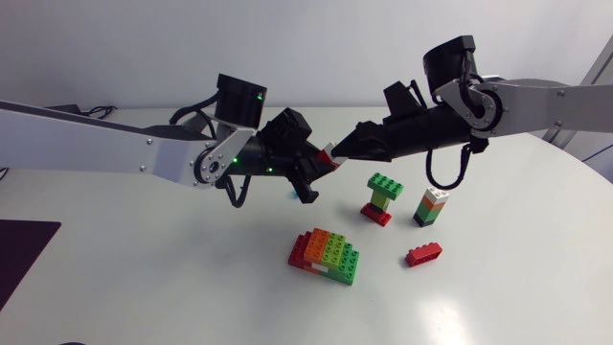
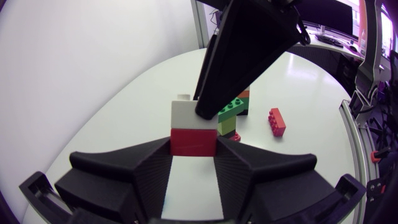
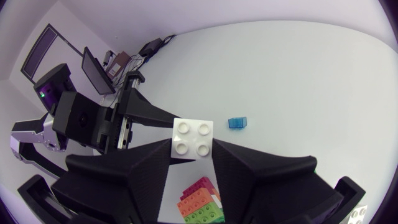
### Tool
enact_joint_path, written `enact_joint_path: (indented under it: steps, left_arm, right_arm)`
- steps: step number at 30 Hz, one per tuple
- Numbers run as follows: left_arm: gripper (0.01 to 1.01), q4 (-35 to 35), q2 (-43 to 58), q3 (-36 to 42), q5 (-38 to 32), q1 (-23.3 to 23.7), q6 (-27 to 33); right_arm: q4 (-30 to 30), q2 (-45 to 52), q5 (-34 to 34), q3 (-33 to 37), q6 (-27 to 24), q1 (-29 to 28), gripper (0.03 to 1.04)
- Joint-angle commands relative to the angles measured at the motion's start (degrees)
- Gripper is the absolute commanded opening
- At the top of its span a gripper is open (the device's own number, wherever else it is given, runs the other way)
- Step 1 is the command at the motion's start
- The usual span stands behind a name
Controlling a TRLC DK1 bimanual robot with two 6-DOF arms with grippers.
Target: Disassemble duplo
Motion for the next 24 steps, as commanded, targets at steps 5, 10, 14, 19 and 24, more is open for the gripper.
enact_joint_path:
  steps: [5, 10, 14, 19, 24]
  left_arm:
    - [0.343, 0.2, -1.6, 0.6, 0.2, 0.4, 1.0]
    - [0.343, -0.2, -2.5, -0.5, 0.4, 0.3, 1.5]
    - [0.343, -0.2, -3.0, -1.8, 0.6, 0.3, 2.0]
    - [0.343, -0.1, -3.0, -2.5, 0.7, 1.4, 2.6]
    - [0.344, -1.8, 2.8, 2.5, 0.3, 4.7, 2.1]
  right_arm:
    - [-1.8, 2.0, -3.3, 2.2, -0.8, -0.8, 0.27]
    - [-4.6, 4.5, -5.9, 5.8, -0.8, -3.1, 0.26]
    - [-6.6, 7.1, -7.6, 8.9, -1.4, -6.5, 0.26]
    - [-7.1, 6.5, -6.9, 9.7, -2.9, -8.9, 0.26]
    - [-5.3, 3.1, 5.4, 7.0, -8.0, -8.3, 0.27]
